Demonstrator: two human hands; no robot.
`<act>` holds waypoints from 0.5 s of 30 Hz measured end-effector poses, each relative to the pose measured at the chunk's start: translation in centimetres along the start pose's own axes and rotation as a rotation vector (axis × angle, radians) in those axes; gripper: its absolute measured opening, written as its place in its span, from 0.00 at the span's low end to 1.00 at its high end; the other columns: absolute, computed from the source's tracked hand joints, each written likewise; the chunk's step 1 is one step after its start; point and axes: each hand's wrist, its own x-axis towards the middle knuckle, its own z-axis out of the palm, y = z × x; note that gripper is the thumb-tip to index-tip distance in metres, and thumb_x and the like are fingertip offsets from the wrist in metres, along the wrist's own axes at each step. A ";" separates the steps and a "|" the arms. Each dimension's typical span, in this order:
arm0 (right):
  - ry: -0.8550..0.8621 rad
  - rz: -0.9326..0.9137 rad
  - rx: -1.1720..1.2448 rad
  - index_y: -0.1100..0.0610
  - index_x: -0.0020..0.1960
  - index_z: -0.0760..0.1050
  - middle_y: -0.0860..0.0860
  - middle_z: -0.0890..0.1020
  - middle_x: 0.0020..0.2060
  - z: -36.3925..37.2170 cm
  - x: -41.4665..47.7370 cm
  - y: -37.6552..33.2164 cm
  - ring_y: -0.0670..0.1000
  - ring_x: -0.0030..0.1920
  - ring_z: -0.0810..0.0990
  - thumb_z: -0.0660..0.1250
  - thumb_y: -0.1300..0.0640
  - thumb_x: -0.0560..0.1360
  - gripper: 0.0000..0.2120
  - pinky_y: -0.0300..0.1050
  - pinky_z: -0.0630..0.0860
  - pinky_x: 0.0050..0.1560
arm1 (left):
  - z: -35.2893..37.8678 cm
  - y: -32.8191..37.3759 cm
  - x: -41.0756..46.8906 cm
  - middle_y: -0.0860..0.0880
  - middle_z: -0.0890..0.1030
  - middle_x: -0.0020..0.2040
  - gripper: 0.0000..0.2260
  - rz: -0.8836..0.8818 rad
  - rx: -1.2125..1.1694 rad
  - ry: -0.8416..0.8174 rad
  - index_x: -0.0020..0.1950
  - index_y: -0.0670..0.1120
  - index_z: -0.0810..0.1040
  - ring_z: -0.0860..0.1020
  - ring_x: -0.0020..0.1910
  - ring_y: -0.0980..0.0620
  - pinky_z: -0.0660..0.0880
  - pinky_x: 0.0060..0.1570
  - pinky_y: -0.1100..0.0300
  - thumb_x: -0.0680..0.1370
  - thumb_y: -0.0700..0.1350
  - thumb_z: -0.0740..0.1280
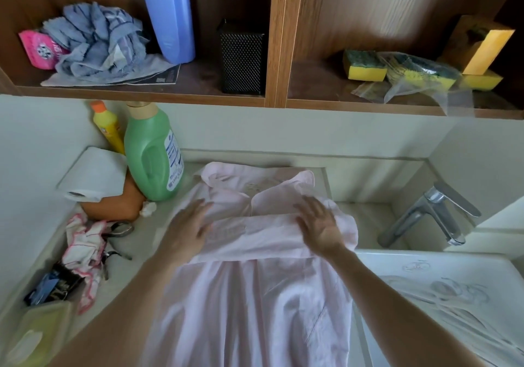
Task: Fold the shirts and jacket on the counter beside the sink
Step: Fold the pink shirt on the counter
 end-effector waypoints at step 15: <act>-0.319 0.063 -0.269 0.39 0.80 0.42 0.46 0.46 0.81 4.4 2.2 5.1 0.47 0.80 0.44 0.35 0.30 0.76 0.34 0.51 0.40 0.79 | 6.6 -1.8 1.6 0.43 0.50 0.82 0.40 -0.127 0.361 -0.212 0.81 0.57 0.53 0.52 0.80 0.43 0.51 0.75 0.45 0.74 0.74 0.35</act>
